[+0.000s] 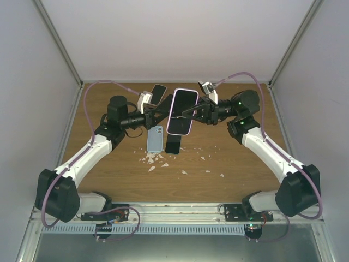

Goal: Take the phone out of the phone case
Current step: Remove the phone case from the phone.

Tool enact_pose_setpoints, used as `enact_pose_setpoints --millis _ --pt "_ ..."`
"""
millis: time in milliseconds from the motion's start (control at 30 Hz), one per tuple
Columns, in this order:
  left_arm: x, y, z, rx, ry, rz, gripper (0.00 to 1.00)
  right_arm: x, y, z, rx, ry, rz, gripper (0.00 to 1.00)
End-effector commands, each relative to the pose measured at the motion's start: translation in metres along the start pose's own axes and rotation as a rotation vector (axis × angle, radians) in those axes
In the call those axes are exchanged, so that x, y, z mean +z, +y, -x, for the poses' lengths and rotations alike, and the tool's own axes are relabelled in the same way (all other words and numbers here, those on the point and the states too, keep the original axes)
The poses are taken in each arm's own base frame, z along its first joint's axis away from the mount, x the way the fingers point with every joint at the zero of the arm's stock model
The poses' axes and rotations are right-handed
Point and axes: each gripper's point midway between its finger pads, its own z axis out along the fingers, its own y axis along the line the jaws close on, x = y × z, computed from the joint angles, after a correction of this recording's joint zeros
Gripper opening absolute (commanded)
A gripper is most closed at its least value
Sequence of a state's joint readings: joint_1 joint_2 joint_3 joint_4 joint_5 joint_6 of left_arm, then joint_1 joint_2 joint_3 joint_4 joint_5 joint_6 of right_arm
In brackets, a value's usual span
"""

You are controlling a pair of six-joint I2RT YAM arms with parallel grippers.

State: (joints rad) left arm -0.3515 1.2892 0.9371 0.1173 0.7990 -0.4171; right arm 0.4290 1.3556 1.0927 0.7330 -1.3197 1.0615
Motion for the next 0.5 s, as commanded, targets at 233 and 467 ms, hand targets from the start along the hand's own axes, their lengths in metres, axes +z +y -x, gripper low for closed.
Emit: enact_pose_setpoints --millis 233,467 --pt "-0.02 -0.056 0.019 0.142 -0.036 -0.213 0.48 -0.004 0.013 0.006 -0.1 0.014 -0.01 0.01" --pt "-0.039 -0.091 0.01 0.21 -0.022 -0.346 0.6 -0.017 0.007 0.015 -0.103 -0.026 -0.07 0.01"
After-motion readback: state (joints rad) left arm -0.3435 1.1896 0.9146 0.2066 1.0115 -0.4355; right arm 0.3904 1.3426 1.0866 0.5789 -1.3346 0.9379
